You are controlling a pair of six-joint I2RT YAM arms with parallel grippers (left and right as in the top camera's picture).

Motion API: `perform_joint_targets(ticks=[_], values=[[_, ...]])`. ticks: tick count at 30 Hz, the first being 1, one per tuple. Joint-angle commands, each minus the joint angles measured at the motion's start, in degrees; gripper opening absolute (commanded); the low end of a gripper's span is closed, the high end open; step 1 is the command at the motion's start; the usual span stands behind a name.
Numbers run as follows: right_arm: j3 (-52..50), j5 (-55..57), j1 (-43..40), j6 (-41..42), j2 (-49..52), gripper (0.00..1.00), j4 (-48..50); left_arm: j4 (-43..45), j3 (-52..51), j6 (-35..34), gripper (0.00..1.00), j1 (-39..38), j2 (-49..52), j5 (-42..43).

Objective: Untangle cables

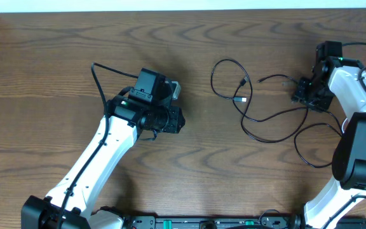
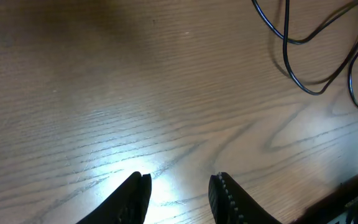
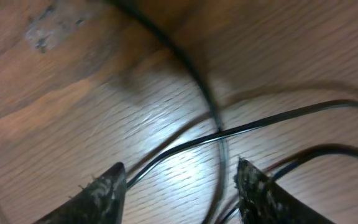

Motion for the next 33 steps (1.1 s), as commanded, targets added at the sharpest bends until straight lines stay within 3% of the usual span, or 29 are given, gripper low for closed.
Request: perform_joint_targets(ticks=[1,5,12,18,22,25,33], values=[[0.4,7.8,-1.2,1.2,0.4,0.57,0.7,-0.1,0.9,-0.5,0.36,0.2,0.3,0.5],[0.4,7.4,-1.8,-3.3,0.4,0.54,0.4,-0.1,0.9,-0.5,0.36,0.2,0.3,0.5],[-0.5,7.8,-1.8,11.5,0.4,0.57,0.2,-0.2,0.9,-0.5,0.36,0.2,0.3,0.5],[-3.6,7.9,-1.8,40.3,0.4,0.41,1.4,-0.2,0.9,-0.6,0.36,0.2,0.3,0.5],[-6.7,7.9,-1.8,50.6,0.4,0.45,3.5,-0.2,0.9,-0.5,0.36,0.2,0.3,0.5],[-9.9,7.8,-1.8,52.3,0.4,0.51,8.5,-0.2,0.9,-0.5,0.36,0.2,0.3,0.5],[-12.3,7.9,-1.8,52.2,0.4,0.52,15.3,-0.2,0.9,-0.5,0.36,0.2,0.3,0.5]])
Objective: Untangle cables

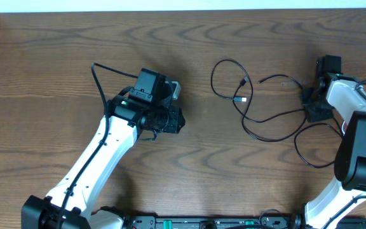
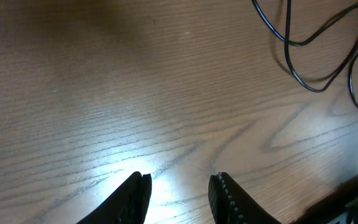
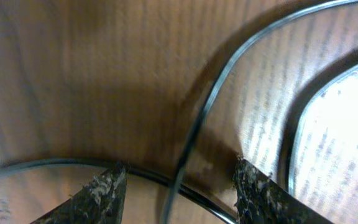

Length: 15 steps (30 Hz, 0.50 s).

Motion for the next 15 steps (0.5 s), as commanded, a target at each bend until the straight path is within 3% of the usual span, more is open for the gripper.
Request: perform_joint_targets(ticks=[1,6,15], values=[[-1.6,0.4,0.0,2.0,0.7,0.49,1.9,-0.1,0.9,-0.5,0.37,0.2,0.3,0.5],[-1.6,0.5,0.0,1.3,0.7,0.30,1.6,-0.2,0.9,-0.5,0.36,0.2,0.3,0.5],[-2.1,4.8,0.0,1.3,0.7,0.23,-1.5,-0.2,0.9,-0.7,0.36,0.2,0.3,0.5]])
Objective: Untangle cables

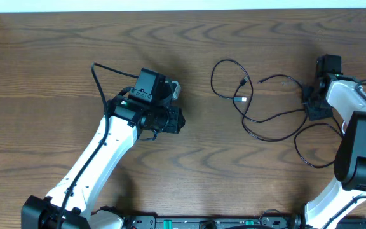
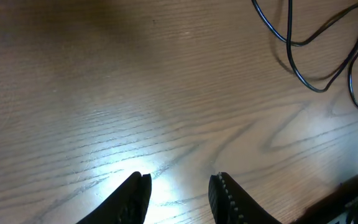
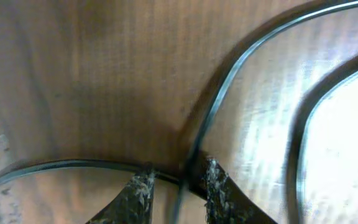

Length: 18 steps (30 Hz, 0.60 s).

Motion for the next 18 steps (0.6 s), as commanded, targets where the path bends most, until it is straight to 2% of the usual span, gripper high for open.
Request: perform_joint_targets(ticks=[1,4,10,18], values=[[-1.9,4.9,0.0,0.5,0.8,0.24,-2.2,-0.2,0.9,-0.7,0.36,0.2,0.3,0.5],[-1.9,6.9,0.0,0.5,0.8,0.29,-2.6,-0.2,0.9,-0.7,0.36,0.2,0.3,0.5],[-1.9,8.0,-0.1,0.5,0.8,0.32,-2.1,-0.2,0.9,-1.0,0.36,0.2,0.3,0.5],[-1.9,8.0,-0.1,0.5,0.8,0.43,0.9,-0.2,0.9,-1.8,0.37,0.2,0.3,0.5]])
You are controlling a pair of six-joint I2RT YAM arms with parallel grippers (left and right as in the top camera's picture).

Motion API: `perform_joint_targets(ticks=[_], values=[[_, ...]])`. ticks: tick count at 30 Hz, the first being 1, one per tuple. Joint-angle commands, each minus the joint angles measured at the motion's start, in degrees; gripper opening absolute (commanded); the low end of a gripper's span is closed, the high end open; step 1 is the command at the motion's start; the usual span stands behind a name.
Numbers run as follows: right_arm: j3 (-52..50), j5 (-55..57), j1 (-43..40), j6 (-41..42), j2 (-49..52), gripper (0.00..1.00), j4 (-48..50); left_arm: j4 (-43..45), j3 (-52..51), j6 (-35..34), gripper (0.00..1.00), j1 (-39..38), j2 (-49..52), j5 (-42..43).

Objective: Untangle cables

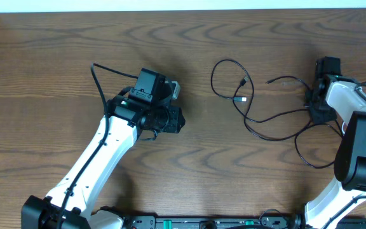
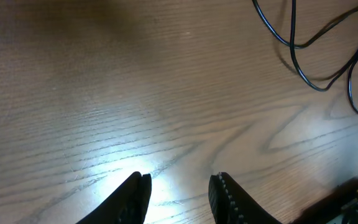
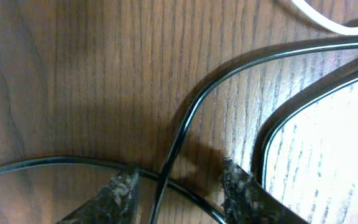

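Note:
Thin black cables (image 1: 272,118) lie tangled on the wooden table, from a loop (image 1: 223,63) at centre to a loop (image 1: 310,156) by the right arm. My right gripper (image 1: 315,109) is low over them. In its wrist view the right gripper (image 3: 179,190) is open, its fingers (image 3: 122,191) apart on either side of a crossing of two cables (image 3: 166,169). My left gripper (image 1: 173,121) hangs over bare wood left of centre. It (image 2: 179,199) is open and holds nothing, with cable loops (image 2: 303,50) far ahead of it.
Two small cable plugs (image 1: 241,90) lie inside the centre loop. A free cable end (image 1: 269,81) points left near the right arm. A white cable (image 3: 319,18) belonging to the arm crosses the top of the right wrist view. The table's far edge (image 1: 183,9) runs along the top.
My right gripper's fingers stood close together around the cable crossing; now they stand wider apart, with the crossing between them. The free cable end has shifted slightly right. The left arm has not moved.
My right gripper was open above crossing cables, a little left of where it is now. Then it was lower and further right, wide open over a crossing. Then its fingers had narrowed on that crossing, and now they are apart again. The left gripper stayed open and still.

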Motion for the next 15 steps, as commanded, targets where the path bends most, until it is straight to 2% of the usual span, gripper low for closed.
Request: perform_joint_targets(ticks=[1,11,15], values=[[-1.1,1.5,-0.1,0.5,0.9,0.45,0.9,-0.2,0.9,-0.5,0.36,0.2,0.3,0.5],[-1.1,-1.0,0.0,-4.1,0.9,0.52,3.2,-0.2,0.9,-0.6,0.36,0.2,0.3,0.5],[-1.1,-6.8,0.2,-14.2,0.9,0.52,7.5,-0.1,0.9,-0.6,0.36,0.2,0.3,0.5]])
